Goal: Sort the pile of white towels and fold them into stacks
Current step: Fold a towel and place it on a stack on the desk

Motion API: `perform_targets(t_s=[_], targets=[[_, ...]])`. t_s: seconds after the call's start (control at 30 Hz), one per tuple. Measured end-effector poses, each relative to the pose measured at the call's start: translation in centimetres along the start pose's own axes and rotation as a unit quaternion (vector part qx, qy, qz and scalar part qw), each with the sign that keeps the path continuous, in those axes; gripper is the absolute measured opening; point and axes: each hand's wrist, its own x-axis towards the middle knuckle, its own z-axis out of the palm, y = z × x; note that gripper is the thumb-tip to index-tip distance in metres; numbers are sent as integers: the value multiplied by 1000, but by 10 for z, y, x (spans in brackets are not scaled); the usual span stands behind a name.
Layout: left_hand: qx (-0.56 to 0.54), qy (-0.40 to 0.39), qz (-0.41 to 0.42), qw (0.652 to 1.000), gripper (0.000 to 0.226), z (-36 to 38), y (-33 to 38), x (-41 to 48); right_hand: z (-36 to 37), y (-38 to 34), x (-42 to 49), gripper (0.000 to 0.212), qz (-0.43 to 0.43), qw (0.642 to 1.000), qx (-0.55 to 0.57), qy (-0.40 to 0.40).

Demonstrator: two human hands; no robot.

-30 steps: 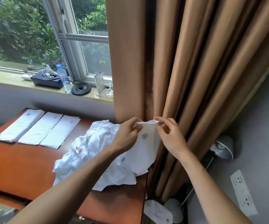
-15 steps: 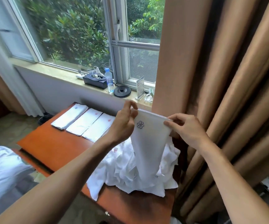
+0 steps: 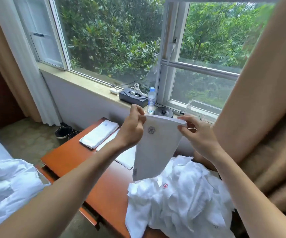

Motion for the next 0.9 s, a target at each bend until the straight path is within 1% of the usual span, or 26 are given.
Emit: perform_targets(t_s=[0.1,0.2,0.27,0.33,0.37,0.43,0.5,0.6,0.73,0.9], targets=[[12,9,-4,1000,11,-39,-40,17,51,-13,22,15,28,999,18,14],[36,24,-13,999,11,-70,-76,30,92,-25,40,13,53,998,31,25],[63,12,-12,998,15,-85,-97,33,119,-28,45,5,59,997,37,32],[102,-11,-7,995,22,-97,-113,39,140,-25,48,14,60,997,37,40],[131,-23,-4,991,21,-103,-120,43,149,-23,50,15,59,997,30,40],[188,-37,-7,981,20,-114,-133,52,162,-21,58,10,64,997,16,28],[207,-37,-15,978,21,-121,-144,59,173,-16,64,9,68,998,3,15],[201,-47,-25,978,16,-117,-156,65,183,0,71,13,70,997,-20,13],[146,-54,-84,984,15,-105,-176,66,197,30,81,11,85,996,-10,-14],[76,-96,-141,982,12,-95,-208,61,224,63,73,13,135,989,56,-25]])
